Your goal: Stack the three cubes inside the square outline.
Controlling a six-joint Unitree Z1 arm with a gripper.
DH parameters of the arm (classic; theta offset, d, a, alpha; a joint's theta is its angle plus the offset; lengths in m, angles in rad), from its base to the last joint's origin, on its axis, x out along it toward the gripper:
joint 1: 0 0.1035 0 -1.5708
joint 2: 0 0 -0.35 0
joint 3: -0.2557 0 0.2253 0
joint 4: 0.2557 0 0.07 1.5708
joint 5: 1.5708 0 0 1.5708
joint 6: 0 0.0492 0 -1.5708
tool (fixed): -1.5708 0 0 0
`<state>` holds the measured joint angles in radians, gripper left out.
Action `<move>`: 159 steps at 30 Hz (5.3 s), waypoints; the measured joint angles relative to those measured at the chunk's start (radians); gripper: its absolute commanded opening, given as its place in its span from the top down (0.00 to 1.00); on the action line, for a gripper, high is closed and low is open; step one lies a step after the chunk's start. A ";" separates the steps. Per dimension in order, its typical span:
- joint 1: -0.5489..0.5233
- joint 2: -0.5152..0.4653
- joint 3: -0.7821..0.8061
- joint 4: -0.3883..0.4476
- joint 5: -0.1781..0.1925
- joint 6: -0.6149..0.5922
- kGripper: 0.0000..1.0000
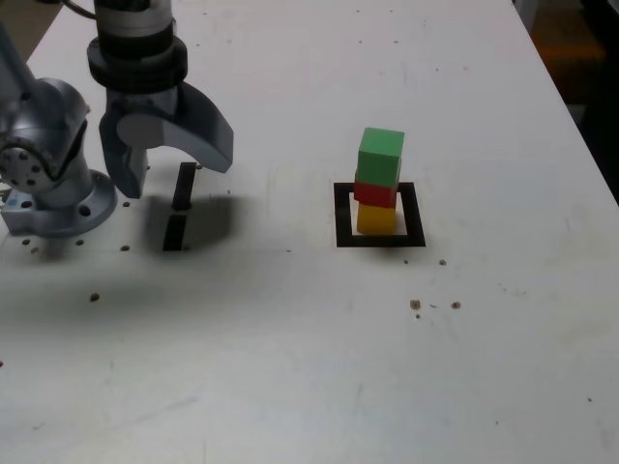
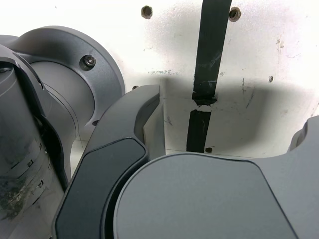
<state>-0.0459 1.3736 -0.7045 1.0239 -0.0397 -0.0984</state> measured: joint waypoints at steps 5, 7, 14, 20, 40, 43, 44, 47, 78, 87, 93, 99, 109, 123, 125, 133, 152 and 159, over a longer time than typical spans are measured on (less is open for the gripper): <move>0.000 0.000 0.000 0.000 0.001 0.000 0.00; 0.000 0.000 0.000 0.000 0.001 0.000 0.00; 0.000 -0.041 -0.006 0.035 -0.025 0.000 0.00; 0.000 -0.073 -0.081 0.147 -0.030 0.002 0.01; -0.163 0.184 -0.787 0.489 0.065 0.033 0.01; -0.171 0.266 -0.898 0.511 0.071 0.040 0.01; -0.172 0.296 -0.933 0.514 0.073 0.047 0.01; -0.174 0.354 -1.012 0.513 0.079 0.064 0.01; -0.167 0.590 -0.988 0.435 0.114 0.189 0.28; -0.167 0.619 -1.019 0.437 0.109 0.205 0.51; -0.167 0.656 -1.050 0.437 0.104 0.213 0.51; -0.167 0.671 -1.074 0.460 0.110 0.213 0.58; -0.135 0.494 -1.001 0.507 0.181 0.212 0.65; 0.117 0.442 -0.655 0.190 0.178 0.317 0.65; 0.134 0.464 -0.639 0.151 0.167 0.326 0.65; 0.134 0.549 -0.602 0.081 0.146 0.326 0.64; 0.134 0.498 -0.586 0.065 0.138 0.289 0.02; 0.034 0.348 -0.633 0.142 0.128 0.238 0.01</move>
<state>-0.0120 1.7214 -1.3374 1.1655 0.0883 0.1397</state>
